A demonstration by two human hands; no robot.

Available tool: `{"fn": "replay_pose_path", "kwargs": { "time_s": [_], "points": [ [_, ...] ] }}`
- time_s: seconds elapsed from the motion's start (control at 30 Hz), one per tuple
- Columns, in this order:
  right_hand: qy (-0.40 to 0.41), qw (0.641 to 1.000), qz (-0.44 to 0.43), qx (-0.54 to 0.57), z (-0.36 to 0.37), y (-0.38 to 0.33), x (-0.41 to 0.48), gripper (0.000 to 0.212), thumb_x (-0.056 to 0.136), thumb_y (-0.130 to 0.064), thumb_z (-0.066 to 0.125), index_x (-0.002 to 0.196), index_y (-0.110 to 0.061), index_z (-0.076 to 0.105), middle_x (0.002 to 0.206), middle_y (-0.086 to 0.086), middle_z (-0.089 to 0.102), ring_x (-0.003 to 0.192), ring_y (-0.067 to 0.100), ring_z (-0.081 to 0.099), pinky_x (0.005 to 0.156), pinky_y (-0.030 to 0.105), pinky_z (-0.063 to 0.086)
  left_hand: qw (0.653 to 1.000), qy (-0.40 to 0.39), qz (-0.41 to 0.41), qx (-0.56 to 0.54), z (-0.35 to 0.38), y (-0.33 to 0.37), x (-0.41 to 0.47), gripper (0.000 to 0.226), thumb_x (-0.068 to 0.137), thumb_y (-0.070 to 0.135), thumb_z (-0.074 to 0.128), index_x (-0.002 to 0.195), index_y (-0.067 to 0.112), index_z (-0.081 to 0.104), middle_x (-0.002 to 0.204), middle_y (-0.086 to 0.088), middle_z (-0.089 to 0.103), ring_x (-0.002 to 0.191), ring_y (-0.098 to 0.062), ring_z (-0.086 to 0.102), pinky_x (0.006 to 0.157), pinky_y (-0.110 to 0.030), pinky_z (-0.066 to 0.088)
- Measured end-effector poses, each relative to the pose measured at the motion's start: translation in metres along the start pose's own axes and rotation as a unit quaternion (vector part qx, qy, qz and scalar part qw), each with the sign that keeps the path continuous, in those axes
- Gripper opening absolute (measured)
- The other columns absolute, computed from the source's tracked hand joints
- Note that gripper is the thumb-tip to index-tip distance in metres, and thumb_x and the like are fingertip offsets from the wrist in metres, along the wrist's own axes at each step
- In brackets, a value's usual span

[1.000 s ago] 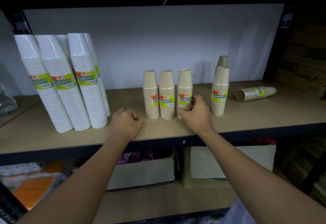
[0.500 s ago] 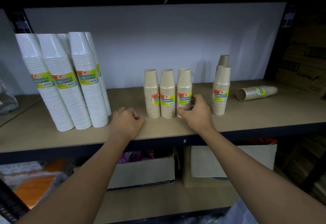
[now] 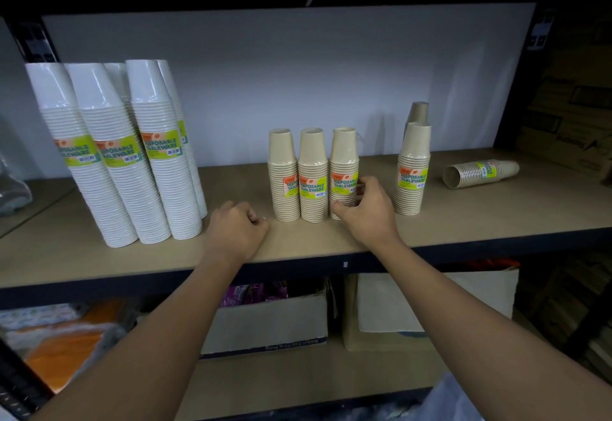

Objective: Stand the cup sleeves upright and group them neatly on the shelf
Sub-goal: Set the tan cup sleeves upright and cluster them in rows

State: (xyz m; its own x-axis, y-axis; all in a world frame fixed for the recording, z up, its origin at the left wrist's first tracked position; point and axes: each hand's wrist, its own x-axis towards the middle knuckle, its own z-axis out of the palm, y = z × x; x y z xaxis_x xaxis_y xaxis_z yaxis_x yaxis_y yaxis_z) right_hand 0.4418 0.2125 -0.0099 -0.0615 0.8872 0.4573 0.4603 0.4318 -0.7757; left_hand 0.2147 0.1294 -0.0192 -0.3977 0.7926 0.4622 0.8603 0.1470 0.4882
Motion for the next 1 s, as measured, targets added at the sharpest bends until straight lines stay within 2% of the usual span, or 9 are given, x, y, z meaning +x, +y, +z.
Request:
{"fn": "replay_pose_path", "kwargs": {
  "time_s": [0.2, 0.3, 0.4, 0.53, 0.6, 0.7, 0.8, 1.0],
  "points": [
    [0.024, 1.0, 0.011, 0.005, -0.004, -0.002, -0.003, 0.067, 0.072, -0.035, 0.079, 0.128, -0.01, 0.052, 0.123, 0.002, 0.054, 0.11, 0.017, 0.056, 0.087, 0.029, 0.046, 1.0, 0.004, -0.003, -0.005, 0.0, 0.0, 0.0, 0.022, 0.08, 0.03, 0.068, 0.067, 0.019, 0.055, 0.082, -0.003, 0.054, 0.085, -0.028, 0.055, 0.075, -0.036, 0.047],
    [0.078, 0.997, -0.002, 0.024, -0.013, -0.003, -0.015, 0.05, 0.075, -0.035, 0.076, 0.116, -0.018, 0.054, 0.112, -0.005, 0.052, 0.101, 0.014, 0.057, 0.084, 0.033, 0.051, 1.0, 0.001, 0.003, -0.009, 0.001, -0.003, 0.002, 0.025, 0.079, 0.031, 0.068, 0.063, 0.023, 0.05, 0.08, -0.004, 0.055, 0.085, -0.029, 0.055, 0.074, -0.036, 0.047],
    [0.175, 0.983, -0.034, 0.04, -0.028, 0.001, -0.021, 0.036, 0.077, -0.028, 0.073, 0.106, -0.019, 0.054, 0.105, -0.005, 0.051, 0.094, 0.018, 0.057, 0.084, 0.038, 0.051, 1.0, 0.005, -0.004, -0.005, 0.002, -0.002, 0.002, 0.024, 0.079, 0.031, 0.068, 0.064, 0.022, 0.052, 0.082, -0.004, 0.056, 0.087, -0.028, 0.055, 0.075, -0.036, 0.046],
    [0.249, 0.968, 0.002, 0.002, -0.051, 0.016, -0.007, 0.054, 0.073, -0.025, 0.076, 0.117, -0.007, 0.051, 0.117, 0.011, 0.05, 0.113, 0.032, 0.048, 0.094, 0.038, 0.04, 1.0, 0.01, -0.006, 0.006, 0.004, -0.002, 0.002, 0.022, 0.08, 0.031, 0.069, 0.067, 0.019, 0.055, 0.083, -0.005, 0.057, 0.086, -0.028, 0.055, 0.073, -0.033, 0.042],
    [0.23, 0.972, 0.054, -0.016, -0.06, 0.024, 0.002, 0.069, 0.071, -0.025, 0.08, 0.128, -0.004, 0.046, 0.126, 0.017, 0.047, 0.12, 0.035, 0.043, 0.098, 0.036, 0.033, 1.0, 0.008, -0.004, 0.005, 0.004, -0.004, 0.004, 0.023, 0.079, 0.032, 0.069, 0.065, 0.021, 0.054, 0.081, -0.005, 0.058, 0.085, -0.028, 0.056, 0.072, -0.033, 0.042],
    [0.145, 0.983, 0.111, -0.001, -0.066, 0.035, 0.01, 0.083, 0.074, -0.028, 0.082, 0.139, -0.009, 0.034, 0.133, 0.013, 0.047, 0.122, 0.031, 0.047, 0.096, 0.037, 0.041, 1.0, 0.004, -0.002, 0.003, 0.004, -0.006, 0.004, 0.024, 0.079, 0.032, 0.068, 0.063, 0.023, 0.053, 0.079, -0.003, 0.056, 0.083, -0.027, 0.055, 0.071, -0.034, 0.043],
    [0.08, 0.988, 0.126, 0.039, -0.067, 0.039, 0.017, 0.072, 0.078, -0.022, 0.079, 0.134, -0.014, 0.035, 0.122, 0.006, 0.057, 0.11, 0.027, 0.059, 0.083, 0.032, 0.043, 1.0, 0.006, 0.003, 0.003, 0.004, -0.005, 0.004, 0.024, 0.079, 0.032, 0.069, 0.063, 0.024, 0.052, 0.078, -0.002, 0.056, 0.082, -0.026, 0.055, 0.07, -0.034, 0.043],
    [0.047, 0.993, 0.103, 0.035, -0.053, 0.03, 0.012, 0.057, 0.077, -0.022, 0.077, 0.124, -0.016, 0.045, 0.116, 0.001, 0.059, 0.102, 0.022, 0.061, 0.081, 0.031, 0.044, 1.0, 0.002, 0.001, 0.003, 0.003, -0.006, 0.004, 0.025, 0.079, 0.033, 0.069, 0.063, 0.025, 0.052, 0.08, -0.003, 0.058, 0.085, -0.026, 0.055, 0.071, -0.034, 0.043]
  ]
}}
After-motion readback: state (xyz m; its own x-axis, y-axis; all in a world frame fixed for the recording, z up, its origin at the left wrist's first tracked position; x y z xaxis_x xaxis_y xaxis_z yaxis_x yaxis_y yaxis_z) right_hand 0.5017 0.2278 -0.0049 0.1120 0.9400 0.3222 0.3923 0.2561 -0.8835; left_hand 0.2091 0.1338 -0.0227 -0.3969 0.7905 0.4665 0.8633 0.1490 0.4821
